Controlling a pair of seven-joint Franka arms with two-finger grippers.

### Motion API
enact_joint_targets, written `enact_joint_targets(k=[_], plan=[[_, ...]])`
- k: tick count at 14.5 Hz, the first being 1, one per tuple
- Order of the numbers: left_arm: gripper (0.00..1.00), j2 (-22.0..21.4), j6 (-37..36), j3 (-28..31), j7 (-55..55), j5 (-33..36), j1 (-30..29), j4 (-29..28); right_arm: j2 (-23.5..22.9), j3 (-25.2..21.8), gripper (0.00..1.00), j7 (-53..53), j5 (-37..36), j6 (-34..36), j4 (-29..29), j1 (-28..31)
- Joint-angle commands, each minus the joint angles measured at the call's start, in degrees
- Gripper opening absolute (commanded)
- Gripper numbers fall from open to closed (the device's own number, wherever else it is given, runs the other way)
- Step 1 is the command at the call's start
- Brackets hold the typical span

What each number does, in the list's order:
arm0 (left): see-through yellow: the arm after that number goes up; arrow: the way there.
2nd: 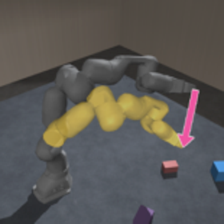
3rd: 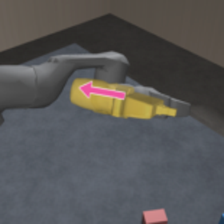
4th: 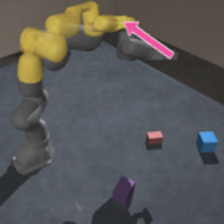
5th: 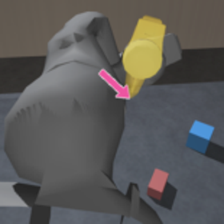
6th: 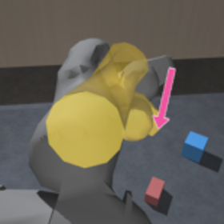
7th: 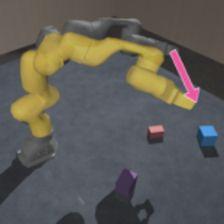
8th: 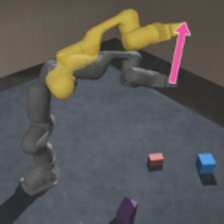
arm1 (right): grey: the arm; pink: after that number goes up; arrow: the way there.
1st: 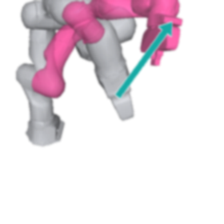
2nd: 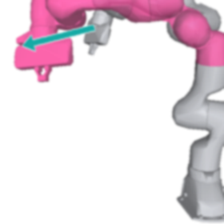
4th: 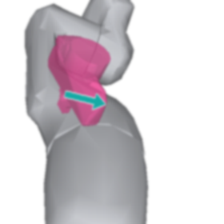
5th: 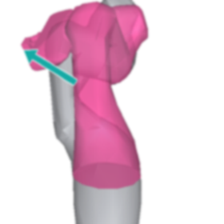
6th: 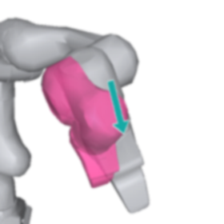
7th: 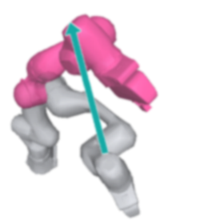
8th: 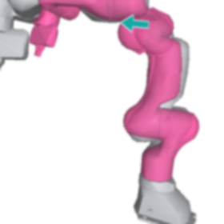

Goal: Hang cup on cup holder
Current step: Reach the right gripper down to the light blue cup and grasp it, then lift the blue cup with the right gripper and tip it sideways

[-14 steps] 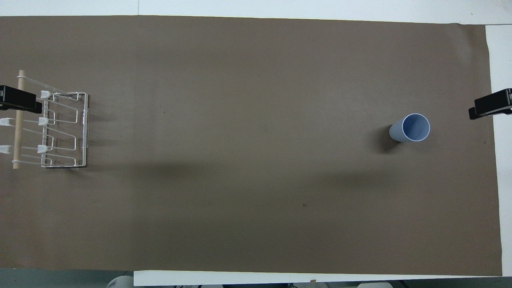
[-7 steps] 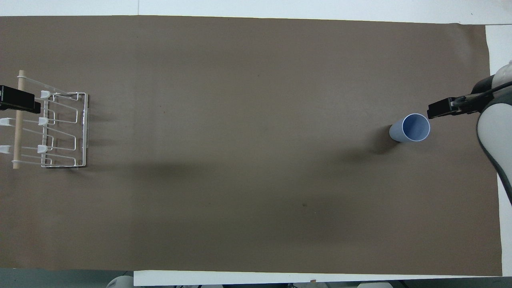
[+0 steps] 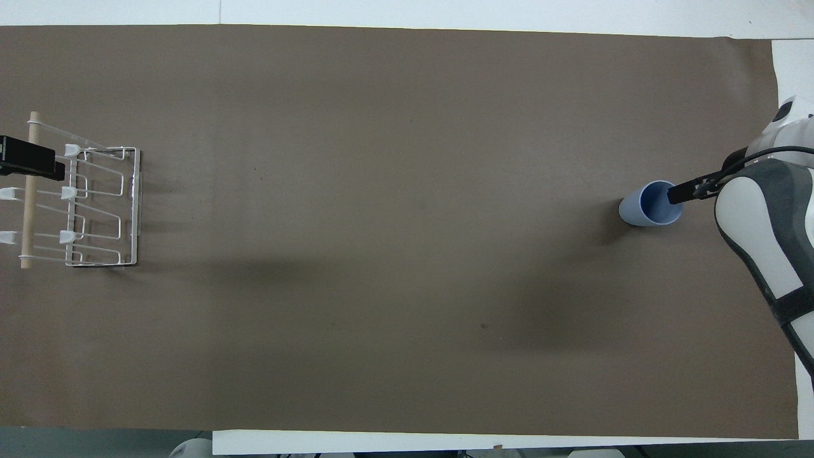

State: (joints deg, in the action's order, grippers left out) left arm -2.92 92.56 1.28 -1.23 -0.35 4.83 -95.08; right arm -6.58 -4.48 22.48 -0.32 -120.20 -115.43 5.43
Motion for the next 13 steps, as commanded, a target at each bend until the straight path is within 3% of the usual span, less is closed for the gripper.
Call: enact_joint_targets(k=[1, 4, 5, 9, 11, 13], plan=[[1.00, -1.21, -0.10, -0.05, 0.09, 0.26, 0.09, -1.25, -0.62, 0.53, 0.91, 0.38, 0.23, -2.75, -1.20, 0.37], [1.00, -1.21, -0.10, -0.05, 0.09, 0.26, 0.09, -1.25, -1.86, 0.53, 0.89, 0.73, 0.23, -3.02, -1.73, 0.45], [1.00, -1.21, -0.10, 0.03, 0.09, 0.26, -0.26, -1.25, -2.21, 0.53, 0.84, 0.55, 0.23, -3.11, -2.08, 0.45], [1.00, -1.21, -0.10, 0.03, 0.17, 0.26, -0.43, -1.25, -3.78, 0.53, 0.50, 0.55, 0.14, -5.13, -2.00, 0.01], [1.00, -1.21, -0.19, 0.03, 0.17, 0.26, -0.35, -1.25, -4.67, 0.53, 0.20, 0.73, 0.23, -4.87, -1.47, 0.28], [1.00, -1.21, -0.10, 0.03, 0.17, 0.26, -0.43, -1.25, -4.67, 0.53, 0.07, 0.64, 0.23, -4.43, -1.29, 0.28]])
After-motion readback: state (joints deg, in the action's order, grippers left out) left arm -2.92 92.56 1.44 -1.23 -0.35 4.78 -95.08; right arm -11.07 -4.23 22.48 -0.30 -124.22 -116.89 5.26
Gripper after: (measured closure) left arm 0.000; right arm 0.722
